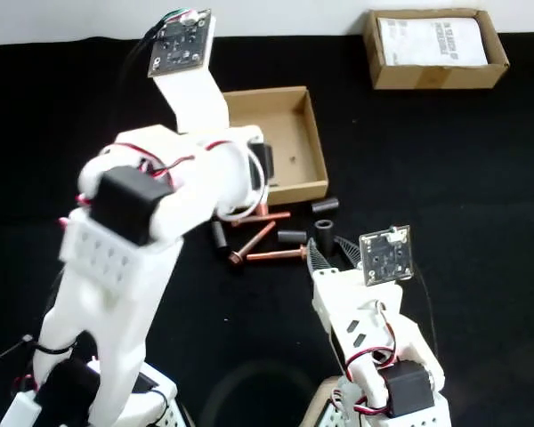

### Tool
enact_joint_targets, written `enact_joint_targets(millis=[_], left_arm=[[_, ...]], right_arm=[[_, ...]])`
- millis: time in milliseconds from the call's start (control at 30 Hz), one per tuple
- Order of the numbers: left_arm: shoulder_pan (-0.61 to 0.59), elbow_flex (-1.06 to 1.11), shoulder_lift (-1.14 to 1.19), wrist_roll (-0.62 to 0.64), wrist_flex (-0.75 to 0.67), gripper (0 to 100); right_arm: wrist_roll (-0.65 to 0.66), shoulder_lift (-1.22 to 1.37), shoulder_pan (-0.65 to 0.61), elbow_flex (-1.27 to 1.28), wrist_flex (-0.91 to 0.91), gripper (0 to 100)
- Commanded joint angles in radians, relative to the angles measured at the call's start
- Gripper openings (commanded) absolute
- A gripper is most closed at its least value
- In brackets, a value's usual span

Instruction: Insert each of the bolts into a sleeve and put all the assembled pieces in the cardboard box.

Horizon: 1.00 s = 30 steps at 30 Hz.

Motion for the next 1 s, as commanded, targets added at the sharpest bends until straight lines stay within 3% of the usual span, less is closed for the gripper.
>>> enact_joint_targets(millis=[0, 267, 967], left_arm=[[-0.001, 0.171, -0.036, -0.006, -0.226, 1], [0.107, 0.378, -0.042, -0.006, -0.477, 1], [0.203, 0.559, -0.044, -0.005, -0.732, 1]], right_arm=[[0.011, -0.005, -0.004, -0.004, -0.025, 0.7], [0.011, -0.005, -0.004, 0.004, -0.025, 0.7], [0.008, -0.005, -0.004, 0.001, -0.025, 0.7]])
